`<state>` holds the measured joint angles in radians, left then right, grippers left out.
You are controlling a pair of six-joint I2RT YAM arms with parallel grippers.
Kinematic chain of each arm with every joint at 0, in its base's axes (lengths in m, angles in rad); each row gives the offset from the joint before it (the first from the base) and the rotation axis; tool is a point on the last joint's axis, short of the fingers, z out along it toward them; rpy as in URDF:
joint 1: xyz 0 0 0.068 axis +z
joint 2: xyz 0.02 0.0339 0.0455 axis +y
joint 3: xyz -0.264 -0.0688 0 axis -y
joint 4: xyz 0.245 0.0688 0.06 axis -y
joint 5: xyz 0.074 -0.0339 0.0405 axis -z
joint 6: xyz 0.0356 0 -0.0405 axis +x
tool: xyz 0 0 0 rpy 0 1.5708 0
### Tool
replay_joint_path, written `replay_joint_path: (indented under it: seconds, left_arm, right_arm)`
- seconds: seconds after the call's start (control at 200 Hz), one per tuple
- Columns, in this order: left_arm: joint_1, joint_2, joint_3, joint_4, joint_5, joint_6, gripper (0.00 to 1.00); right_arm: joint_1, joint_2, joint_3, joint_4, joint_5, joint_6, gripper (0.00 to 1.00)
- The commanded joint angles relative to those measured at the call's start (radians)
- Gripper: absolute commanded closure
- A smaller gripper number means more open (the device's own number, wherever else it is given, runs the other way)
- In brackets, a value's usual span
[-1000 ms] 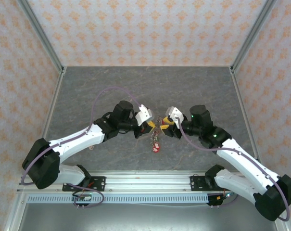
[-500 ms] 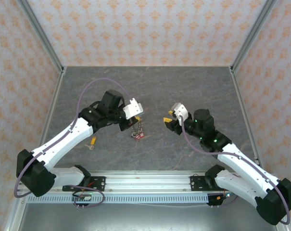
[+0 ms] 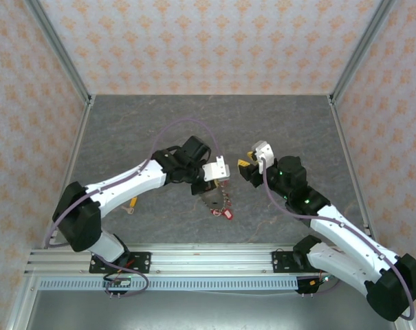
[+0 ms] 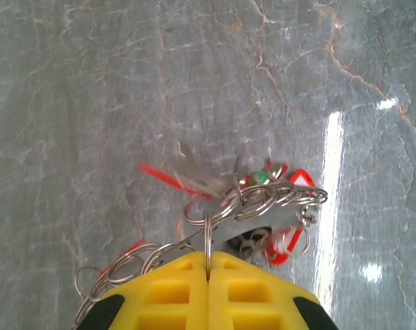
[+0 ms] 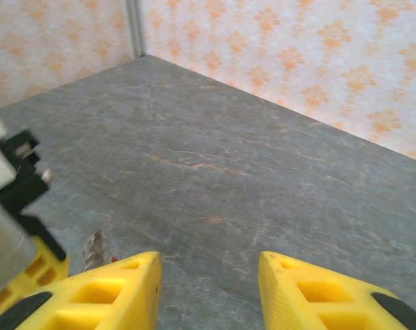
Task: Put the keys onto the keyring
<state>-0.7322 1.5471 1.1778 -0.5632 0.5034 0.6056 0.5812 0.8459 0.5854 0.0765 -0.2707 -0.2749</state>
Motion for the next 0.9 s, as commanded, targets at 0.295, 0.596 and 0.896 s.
replay_joint_path:
  seconds: [0.295,0.596,0.896]
  left_arm:
    - [-0.098,0.216,0.123,0.092,-0.064,-0.135,0.99]
    - [-0.125,0.243,0.078,0.233,-0.046,-0.296,0.87]
    - [-0.109,0.016,-0.141,0.544,-0.096,-0.475,0.71]
  right_arm:
    - [-0.036,-0.016,-0.053,-0.054,0.225,0.196,0.59]
    - [-0.071,0.0,-0.118,-0.073,0.305,0.372,0.59]
    - [-0.209,0.091,-0.094,-0.146,0.107,0.551,0.56]
